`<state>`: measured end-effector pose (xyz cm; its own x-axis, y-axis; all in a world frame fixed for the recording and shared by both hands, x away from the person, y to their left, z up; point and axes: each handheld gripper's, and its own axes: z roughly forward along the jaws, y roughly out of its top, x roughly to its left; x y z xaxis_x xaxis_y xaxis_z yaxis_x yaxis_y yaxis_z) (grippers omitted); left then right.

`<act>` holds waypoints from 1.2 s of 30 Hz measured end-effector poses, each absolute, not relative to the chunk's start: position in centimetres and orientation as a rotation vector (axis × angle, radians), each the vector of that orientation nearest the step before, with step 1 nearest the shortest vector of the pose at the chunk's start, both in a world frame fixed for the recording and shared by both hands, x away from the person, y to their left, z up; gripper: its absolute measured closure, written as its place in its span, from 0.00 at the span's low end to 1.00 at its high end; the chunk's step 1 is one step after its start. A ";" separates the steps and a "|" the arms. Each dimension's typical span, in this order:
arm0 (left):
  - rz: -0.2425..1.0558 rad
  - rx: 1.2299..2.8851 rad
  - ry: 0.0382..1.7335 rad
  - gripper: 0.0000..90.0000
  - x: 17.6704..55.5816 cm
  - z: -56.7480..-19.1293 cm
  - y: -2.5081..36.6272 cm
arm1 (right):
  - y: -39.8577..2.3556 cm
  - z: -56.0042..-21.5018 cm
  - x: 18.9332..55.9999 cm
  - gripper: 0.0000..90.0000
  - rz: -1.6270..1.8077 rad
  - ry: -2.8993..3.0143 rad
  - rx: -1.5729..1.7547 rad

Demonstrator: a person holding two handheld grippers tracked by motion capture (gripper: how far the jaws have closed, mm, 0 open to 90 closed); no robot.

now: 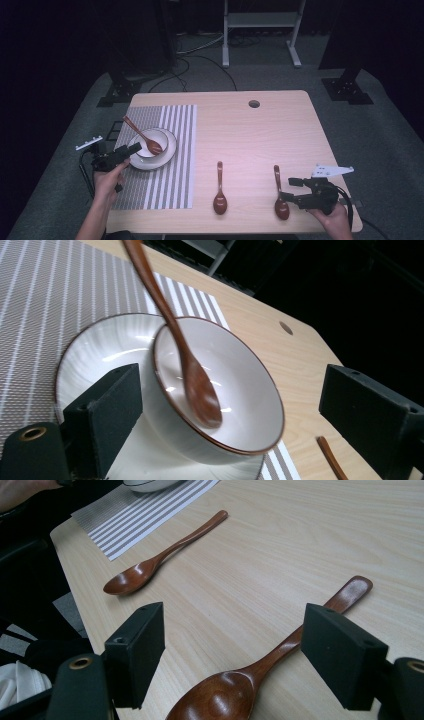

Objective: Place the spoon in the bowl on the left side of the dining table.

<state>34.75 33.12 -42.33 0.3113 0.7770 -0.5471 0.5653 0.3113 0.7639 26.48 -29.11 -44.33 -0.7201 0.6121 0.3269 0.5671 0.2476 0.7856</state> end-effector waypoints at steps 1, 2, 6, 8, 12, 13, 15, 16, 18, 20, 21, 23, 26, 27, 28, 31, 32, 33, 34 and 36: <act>0.217 1.366 1.355 0.10 34.7 -42.3 32.9 | -29.1 -44.3 26.5 0.27 1.507 2.443 1.155; 0.216 1.373 1.349 0.10 34.6 -42.3 32.8 | -29.2 -44.3 26.5 0.27 1.507 2.442 1.156; 0.223 1.394 1.323 0.10 34.1 -42.1 32.0 | -29.2 -44.3 26.5 0.27 1.510 2.438 1.155; 0.219 1.401 1.315 0.10 34.0 -42.0 31.7 | -29.2 -44.3 26.5 0.27 1.510 2.441 1.159; 0.203 1.407 1.293 0.10 33.6 -42.0 31.4 | -29.3 -44.3 26.5 0.27 1.507 2.440 1.159; 0.199 1.410 1.286 0.10 33.5 -41.9 31.2 | -29.3 -44.3 26.5 0.27 1.508 2.438 1.161; 0.196 1.416 1.279 0.10 33.3 -41.8 31.1 | -29.3 -44.3 26.5 0.27 1.512 2.432 1.163; 0.198 1.424 1.273 0.10 33.2 -41.8 31.0 | -29.4 -44.3 26.5 0.27 1.513 2.431 1.164; 0.197 1.426 1.266 0.10 33.0 -41.7 30.7 | -29.4 -44.3 26.5 0.27 1.511 2.433 1.164; 0.202 1.430 1.257 0.10 32.8 -41.6 30.6 | -29.4 -44.3 26.5 0.27 1.510 2.434 1.164; 0.202 1.435 1.250 0.10 32.7 -41.5 30.5 | -29.4 -44.3 26.5 0.27 1.509 2.435 1.164; 0.199 1.440 1.241 0.10 32.6 -41.5 30.2 | -29.4 -44.3 26.5 0.27 1.509 2.435 1.163; 0.197 1.446 1.230 0.10 32.5 -41.3 29.8 | -29.4 -44.3 26.5 0.27 1.509 2.435 1.163; 0.199 1.451 1.224 0.10 32.4 -41.2 29.6 | -29.4 -44.3 26.5 0.27 1.509 2.435 1.163; 0.198 1.454 1.218 0.10 32.4 -41.2 29.5 | -29.4 -44.3 26.5 0.27 1.508 2.434 1.163; 0.202 1.460 1.205 0.10 32.2 -40.9 28.9 | -29.5 -44.3 26.5 0.27 1.511 2.431 1.165; 0.199 1.465 1.197 0.10 32.1 -40.9 28.8 | -29.5 -44.3 26.5 0.27 1.511 2.430 1.167; 0.197 1.467 1.191 0.10 32.0 -40.8 28.5 | -29.5 -44.2 26.5 0.27 1.512 2.430 1.166; 0.195 1.473 1.185 0.10 31.9 -40.7 28.3 | -29.5 -44.2 26.5 0.27 1.511 2.428 1.163; 0.192 1.482 1.172 0.10 31.8 -40.7 28.0 | -29.6 -44.2 26.4 0.27 1.512 2.426 1.166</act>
